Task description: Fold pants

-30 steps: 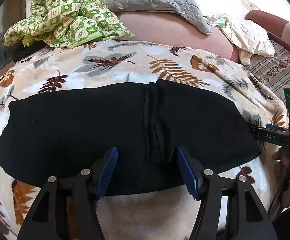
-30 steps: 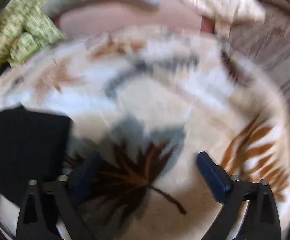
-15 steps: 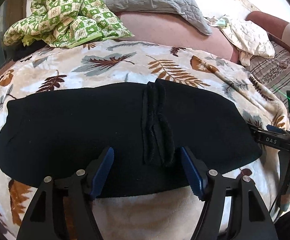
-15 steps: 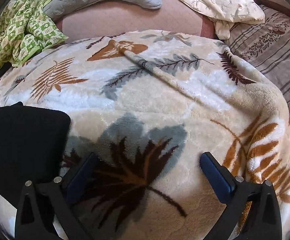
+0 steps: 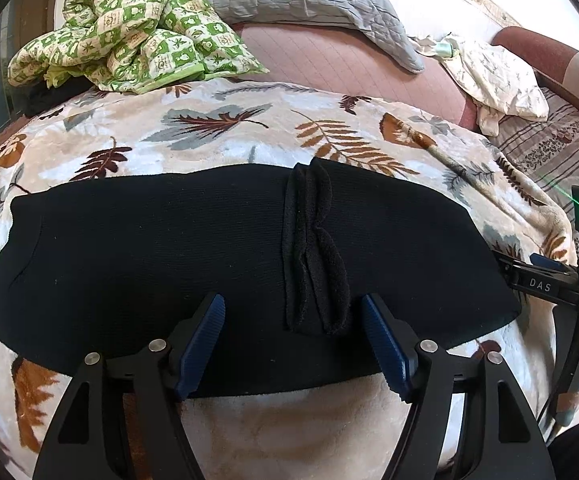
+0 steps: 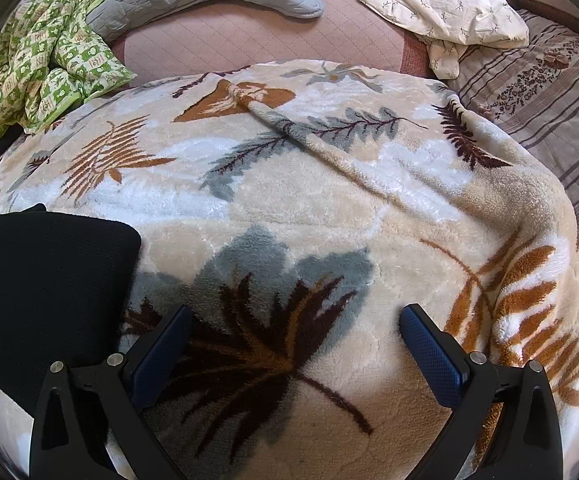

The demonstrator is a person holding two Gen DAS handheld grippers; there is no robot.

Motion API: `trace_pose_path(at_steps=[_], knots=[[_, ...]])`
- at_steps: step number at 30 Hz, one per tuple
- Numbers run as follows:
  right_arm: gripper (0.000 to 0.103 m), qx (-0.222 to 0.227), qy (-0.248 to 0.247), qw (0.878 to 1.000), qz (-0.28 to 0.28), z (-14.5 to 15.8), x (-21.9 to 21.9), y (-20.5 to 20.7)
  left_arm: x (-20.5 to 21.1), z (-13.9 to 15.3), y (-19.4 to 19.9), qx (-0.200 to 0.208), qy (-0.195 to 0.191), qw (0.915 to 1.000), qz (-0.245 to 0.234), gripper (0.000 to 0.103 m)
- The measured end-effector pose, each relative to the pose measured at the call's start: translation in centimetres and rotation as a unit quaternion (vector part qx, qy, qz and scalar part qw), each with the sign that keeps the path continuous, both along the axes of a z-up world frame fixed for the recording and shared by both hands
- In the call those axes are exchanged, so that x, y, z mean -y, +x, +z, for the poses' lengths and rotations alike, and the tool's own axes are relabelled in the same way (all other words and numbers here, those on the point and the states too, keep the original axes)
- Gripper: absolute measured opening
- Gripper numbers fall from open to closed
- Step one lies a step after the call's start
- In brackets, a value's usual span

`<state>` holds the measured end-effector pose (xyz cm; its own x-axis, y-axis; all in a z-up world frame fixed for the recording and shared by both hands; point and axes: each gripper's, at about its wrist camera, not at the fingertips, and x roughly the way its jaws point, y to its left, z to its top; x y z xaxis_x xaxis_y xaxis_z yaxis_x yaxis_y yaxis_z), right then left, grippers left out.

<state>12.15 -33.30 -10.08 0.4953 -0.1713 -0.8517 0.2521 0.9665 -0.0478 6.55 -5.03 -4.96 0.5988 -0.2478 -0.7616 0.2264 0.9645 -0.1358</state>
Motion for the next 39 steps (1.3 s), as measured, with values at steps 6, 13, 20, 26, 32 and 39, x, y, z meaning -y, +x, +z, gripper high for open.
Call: trace_pose_path(at_steps=[6,13,20,26,32,39], knots=[[0.102,0.000,0.000,1.000,0.000,0.00,-0.01,0.00,-0.03,-0.01,-0.01,0.000,0.000,1.0000,0.000,0.071],[0.102,0.000,0.000,1.000,0.000,0.01,-0.02,0.00,-0.05,-0.03,0.01,0.000,-0.003,1.0000,0.000,0.071],[0.102,0.001,0.000,1.000,0.000,0.01,-0.02,0.01,-0.03,0.04,-0.05,0.001,-0.008,1.0000,-0.001,0.073],[0.102,0.001,0.000,1.000,0.000,0.01,-0.02,0.01,0.01,0.04,-0.01,0.001,-0.009,1.0000,-0.002,0.075],[0.102,0.001,0.000,1.000,0.000,0.01,-0.02,0.01,-0.02,0.04,-0.04,0.001,-0.009,1.0000,-0.001,0.075],[0.102,0.001,0.000,1.000,0.000,0.01,-0.02,0.01,-0.01,0.04,-0.02,0.000,-0.009,1.0000,-0.001,0.076]])
